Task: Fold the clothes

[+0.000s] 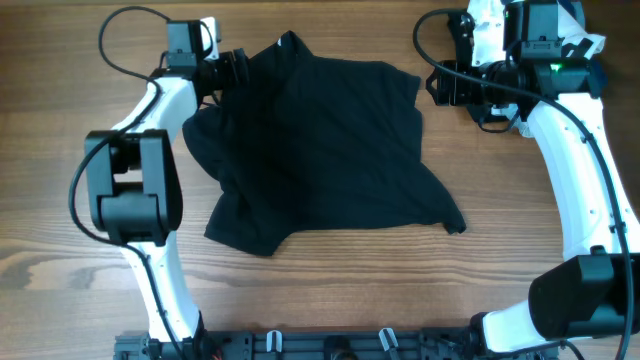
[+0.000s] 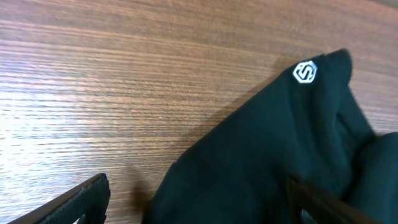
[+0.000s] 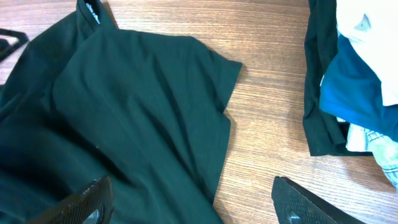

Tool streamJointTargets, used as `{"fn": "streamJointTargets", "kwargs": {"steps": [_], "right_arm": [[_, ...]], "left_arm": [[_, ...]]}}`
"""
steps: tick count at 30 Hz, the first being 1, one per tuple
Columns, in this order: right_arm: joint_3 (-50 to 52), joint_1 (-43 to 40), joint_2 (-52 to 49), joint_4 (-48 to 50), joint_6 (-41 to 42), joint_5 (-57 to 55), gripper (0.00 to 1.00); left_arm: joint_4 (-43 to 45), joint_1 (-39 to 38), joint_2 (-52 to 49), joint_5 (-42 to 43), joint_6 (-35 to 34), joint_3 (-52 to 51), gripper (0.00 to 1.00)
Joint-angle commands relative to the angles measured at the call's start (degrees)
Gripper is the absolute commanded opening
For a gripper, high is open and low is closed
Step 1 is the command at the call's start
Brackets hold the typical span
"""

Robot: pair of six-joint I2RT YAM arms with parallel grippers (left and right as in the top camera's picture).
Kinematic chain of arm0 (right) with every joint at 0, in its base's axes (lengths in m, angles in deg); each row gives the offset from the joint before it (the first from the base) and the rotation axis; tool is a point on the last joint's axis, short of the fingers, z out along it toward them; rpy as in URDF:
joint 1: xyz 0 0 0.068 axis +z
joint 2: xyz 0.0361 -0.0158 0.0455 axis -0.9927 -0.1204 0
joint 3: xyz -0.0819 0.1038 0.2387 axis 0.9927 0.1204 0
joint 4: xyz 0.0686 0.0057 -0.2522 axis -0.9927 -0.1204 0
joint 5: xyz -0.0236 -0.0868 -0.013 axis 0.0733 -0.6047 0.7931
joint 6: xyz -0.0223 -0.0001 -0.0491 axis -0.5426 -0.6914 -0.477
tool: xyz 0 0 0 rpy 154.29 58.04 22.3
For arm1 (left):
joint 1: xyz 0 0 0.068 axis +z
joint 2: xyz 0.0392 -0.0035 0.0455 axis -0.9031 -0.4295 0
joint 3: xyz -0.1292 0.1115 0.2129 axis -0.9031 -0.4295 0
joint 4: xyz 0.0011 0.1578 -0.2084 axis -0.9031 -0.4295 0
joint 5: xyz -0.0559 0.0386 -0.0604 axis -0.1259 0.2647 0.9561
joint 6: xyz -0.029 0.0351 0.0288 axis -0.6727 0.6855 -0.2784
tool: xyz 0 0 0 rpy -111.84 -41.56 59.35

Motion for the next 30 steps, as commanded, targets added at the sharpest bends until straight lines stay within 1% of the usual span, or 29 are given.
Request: {"fn": "streamJointTargets", "kwargs": {"steps": [1, 5, 6, 7, 8, 9, 10, 11, 12, 13, 17, 22, 26, 30], "right_arm": [[-0.76, -0.13, -0.9, 0.61, -0.98, -0.5, 0.82], [-0.74, -0.13, -1.22, 0.81, -0.98, -0.52, 0.82], [-0.74, -0.13, -1.22, 0.81, -0.98, -0.52, 0.82], [-0.74, -0.13, -1.22, 0.85, -0.98, -0.52, 0.82], [-0.74, -0.13, -1.22, 0.87, -0.98, -0.52, 0.82], [-0.74, -0.13, -1.22, 0.9, -0.98, -0.52, 0.82], [-0.74, -0.13, -1.22, 1.01, -0.94, -0.52, 0.82], [-0.74, -0.13, -1.25, 1.16, -0.92, -0.52, 0.8], [-0.74, -0.13, -1.31, 1.42, -0.7, -0.52, 0.79], [-0.74, -0.11, -1.31, 1.7, -0.5, -0.46, 0.78], [-0.74, 0.61, -1.42, 2.67, -0.94, 0.35, 0.76], [-0.68, 2.23, -1.53, 4.31, -1.09, -0.11, 0.74], [-0.63, 2.69, -2.4, 5.64, -0.9, -0.33, 0.72], [-0.63, 2.69, -4.76, 6.27, 0.33, -0.33, 0.71]], "left_arm": [[0.57, -1.44, -3.63, -4.74, 1.64, 0.5, 0.9], [1.4, -1.97, -5.33, -5.66, 1.86, 0.5, 0.89], [1.6, -2.01, -5.68, -6.08, 1.84, 0.5, 0.87], [1.7, -2.01, -6.01, -6.69, 1.84, 0.5, 0.81], [1.68, -2.01, -6.29, -7.63, 1.79, 0.5, 0.64], [1.66, -2.01, -6.38, -8.02, 1.77, 0.5, 0.43], [1.51, -2.01, -6.38, -8.35, 1.77, 0.5, 0.27], [1.46, -2.01, -6.32, -8.68, 1.7, 0.5, 0.11], [1.44, -2.01, -6.16, -8.92, 1.51, 0.5, 0.05], [1.4, -2.01, -5.92, -9.07, 1.51, 0.5, 0.04], [0.66, -1.55, -3.67, -10.56, 1.29, 0.5, 0.04], [-1.31, 0.2, 2.19, -14.95, -1.33, 0.5, 0.04], [-5.75, 2.25, 7.04, -15.5, -1.7, 0.5, 0.04], [-10.14, 4.26, 9.18, -15.72, -1.7, 0.5, 0.04]]}}
